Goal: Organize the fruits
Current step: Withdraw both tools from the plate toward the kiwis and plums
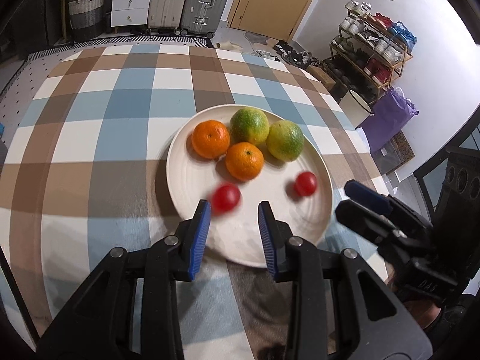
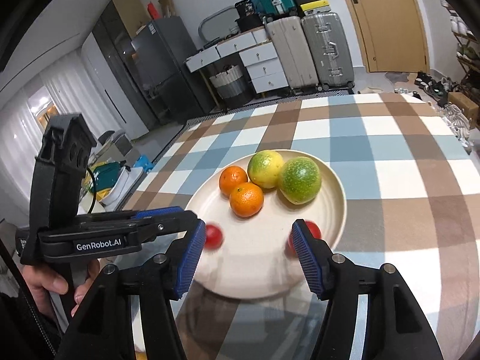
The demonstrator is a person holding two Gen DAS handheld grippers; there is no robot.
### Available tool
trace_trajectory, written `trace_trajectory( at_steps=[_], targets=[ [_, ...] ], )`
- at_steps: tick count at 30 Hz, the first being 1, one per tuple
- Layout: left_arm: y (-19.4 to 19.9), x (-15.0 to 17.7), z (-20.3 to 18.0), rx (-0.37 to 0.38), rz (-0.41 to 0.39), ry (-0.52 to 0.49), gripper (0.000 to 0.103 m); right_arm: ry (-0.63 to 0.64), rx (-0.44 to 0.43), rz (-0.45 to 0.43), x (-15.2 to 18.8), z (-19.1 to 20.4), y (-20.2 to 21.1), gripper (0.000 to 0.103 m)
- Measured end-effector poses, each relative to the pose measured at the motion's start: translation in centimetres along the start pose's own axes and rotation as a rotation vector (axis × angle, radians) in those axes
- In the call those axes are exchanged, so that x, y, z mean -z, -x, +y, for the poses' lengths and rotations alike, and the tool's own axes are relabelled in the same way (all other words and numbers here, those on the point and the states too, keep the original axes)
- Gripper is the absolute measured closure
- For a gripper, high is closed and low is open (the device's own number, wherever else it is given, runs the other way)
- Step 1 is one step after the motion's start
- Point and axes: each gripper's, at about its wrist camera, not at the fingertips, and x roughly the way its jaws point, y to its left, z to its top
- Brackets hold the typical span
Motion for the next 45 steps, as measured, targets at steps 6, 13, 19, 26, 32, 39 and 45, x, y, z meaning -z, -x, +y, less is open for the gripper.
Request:
trace_trajectory(
  at_steps=[6,13,19,26,32,39,45],
  targets=[
    [2.7,2.4,-0.8,-0.012,-0.013,-0.009,0.074,0.014,0.000,-0.036,0.9,1.0,2.8,0.042],
    [5.8,4.8,-1.7,-0.031,-0.049,-0.020,0.074,0.046,-0.009,-0.103,1.9,2.8,6.2,0.042],
    [8.5,6.4,-2.9,-0.046,-0.090,-0.043,0.074,0.084,-0.013,-0.184,2.4,4.7,9.2,0.034],
    [10.1,9.1,-3.8,-0.075,-0.097,-0.061,0.074,0.104,-0.021,-0.198,3.9,6.2,11.1,0.031],
    [12.3,11.3,-4.2,-0.089,-0.124,-0.068,0.063,0.106,-0.014,-0.216,5.7,6.6,12.6,0.023],
    [13.9,13.2,-4.6,-0.091,-0.145,-0.065,0.048,0.118,-0.004,-0.217,7.4,7.3,13.7,0.017],
    [14.8,15.0,-4.9,-0.088,-0.163,-0.071,0.032,0.128,0.002,-0.225,8.7,7.8,14.7,0.013]
  ],
)
